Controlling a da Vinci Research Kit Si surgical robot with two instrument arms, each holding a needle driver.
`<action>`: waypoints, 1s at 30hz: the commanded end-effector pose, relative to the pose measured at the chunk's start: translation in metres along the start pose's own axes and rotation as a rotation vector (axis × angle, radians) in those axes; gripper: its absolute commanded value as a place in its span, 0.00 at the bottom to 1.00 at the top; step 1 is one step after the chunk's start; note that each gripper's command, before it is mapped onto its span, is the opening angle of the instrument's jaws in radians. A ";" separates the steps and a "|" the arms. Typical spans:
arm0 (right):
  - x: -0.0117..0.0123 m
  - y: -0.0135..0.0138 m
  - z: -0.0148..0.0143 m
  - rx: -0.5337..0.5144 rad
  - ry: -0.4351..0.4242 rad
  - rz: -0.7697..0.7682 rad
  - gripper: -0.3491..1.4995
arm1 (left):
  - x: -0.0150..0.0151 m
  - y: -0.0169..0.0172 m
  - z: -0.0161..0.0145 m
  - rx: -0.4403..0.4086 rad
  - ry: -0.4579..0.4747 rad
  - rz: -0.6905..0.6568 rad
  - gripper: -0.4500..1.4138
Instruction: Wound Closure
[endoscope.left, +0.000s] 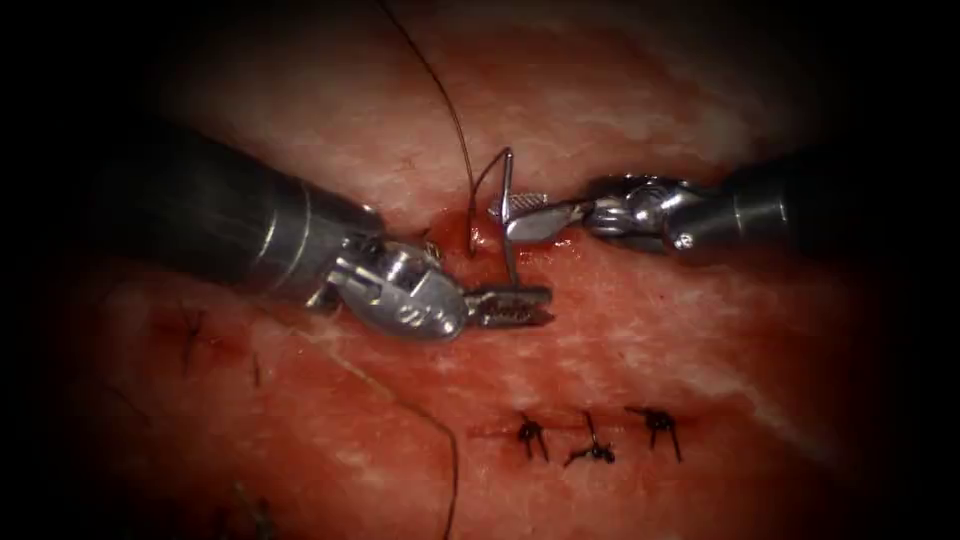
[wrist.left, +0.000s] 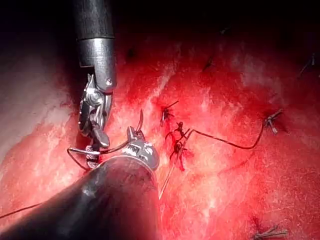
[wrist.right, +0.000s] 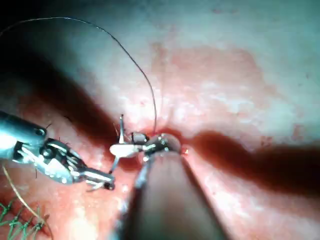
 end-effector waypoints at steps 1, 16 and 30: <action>-0.0005 0.0004 0.0009 0.006 0.007 0.001 0.55 | -0.0001 0.0008 0.0006 -0.001 0.000 0.006 0.00; -0.0007 -0.0005 0.0018 0.038 0.004 0.008 0.36 | -0.0007 0.0012 0.0010 -0.005 -0.004 0.013 0.00; -0.0011 -0.0004 0.0019 0.068 -0.033 -0.042 0.00 | 0.0001 0.0007 0.0008 -0.006 -0.002 0.006 0.38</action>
